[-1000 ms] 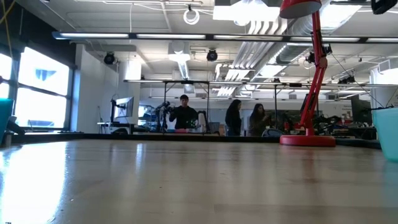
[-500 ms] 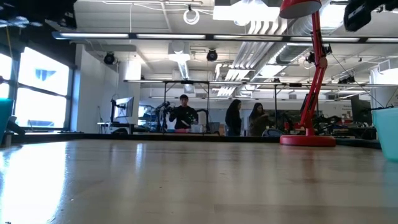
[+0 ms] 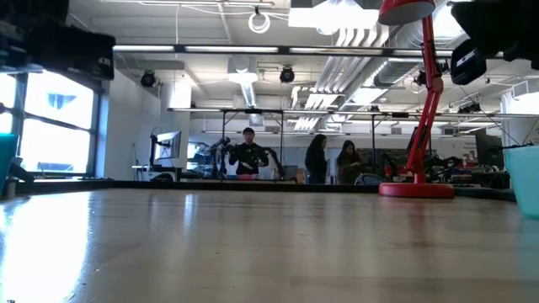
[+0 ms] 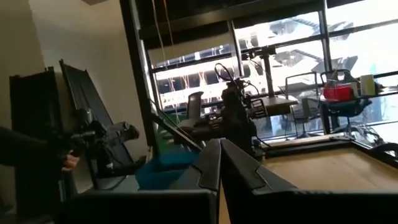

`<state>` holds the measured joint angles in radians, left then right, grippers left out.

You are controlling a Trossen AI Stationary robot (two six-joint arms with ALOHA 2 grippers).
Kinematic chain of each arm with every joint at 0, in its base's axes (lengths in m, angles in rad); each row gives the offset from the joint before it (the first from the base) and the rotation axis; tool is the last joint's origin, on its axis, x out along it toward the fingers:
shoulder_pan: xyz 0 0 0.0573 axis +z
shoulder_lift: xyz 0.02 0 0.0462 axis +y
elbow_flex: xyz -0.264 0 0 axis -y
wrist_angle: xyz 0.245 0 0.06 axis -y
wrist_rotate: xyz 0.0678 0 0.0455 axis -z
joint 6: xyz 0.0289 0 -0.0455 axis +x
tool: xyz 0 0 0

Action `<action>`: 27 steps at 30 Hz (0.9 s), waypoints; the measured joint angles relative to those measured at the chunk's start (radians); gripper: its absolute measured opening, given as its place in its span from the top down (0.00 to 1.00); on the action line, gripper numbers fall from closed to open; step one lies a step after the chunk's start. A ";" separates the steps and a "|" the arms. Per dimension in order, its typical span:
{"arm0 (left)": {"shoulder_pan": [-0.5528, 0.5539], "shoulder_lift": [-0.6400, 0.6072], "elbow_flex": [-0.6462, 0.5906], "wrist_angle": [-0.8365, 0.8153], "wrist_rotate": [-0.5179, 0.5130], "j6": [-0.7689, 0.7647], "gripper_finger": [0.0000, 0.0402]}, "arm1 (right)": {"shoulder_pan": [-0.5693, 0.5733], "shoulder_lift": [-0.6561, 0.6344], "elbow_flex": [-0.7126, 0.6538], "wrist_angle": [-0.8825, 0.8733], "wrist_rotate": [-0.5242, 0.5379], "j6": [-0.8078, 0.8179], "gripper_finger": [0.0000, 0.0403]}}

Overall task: Pick & Place USB Port
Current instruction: Return to Home Position

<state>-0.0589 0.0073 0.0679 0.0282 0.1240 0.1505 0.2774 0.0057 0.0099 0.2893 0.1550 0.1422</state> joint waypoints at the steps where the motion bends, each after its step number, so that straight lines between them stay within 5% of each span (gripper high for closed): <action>1: 0.000 0.000 -0.013 0.004 -0.001 -0.009 1.00 | -0.006 0.003 0.000 -0.006 0.002 0.004 1.00; 14: 0.000 -0.001 -0.053 -0.011 -0.179 0.000 1.00 | -0.161 0.008 0.000 -0.048 -0.015 -0.064 1.00; 27: 0.000 0.000 -0.056 -0.009 -0.178 0.007 1.00 | -0.367 0.008 0.000 -0.197 -0.228 0.022 1.00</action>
<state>-0.0589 0.0071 0.0124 0.0189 -0.0544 0.1574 -0.0897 0.0139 0.0097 0.0923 -0.0727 0.1647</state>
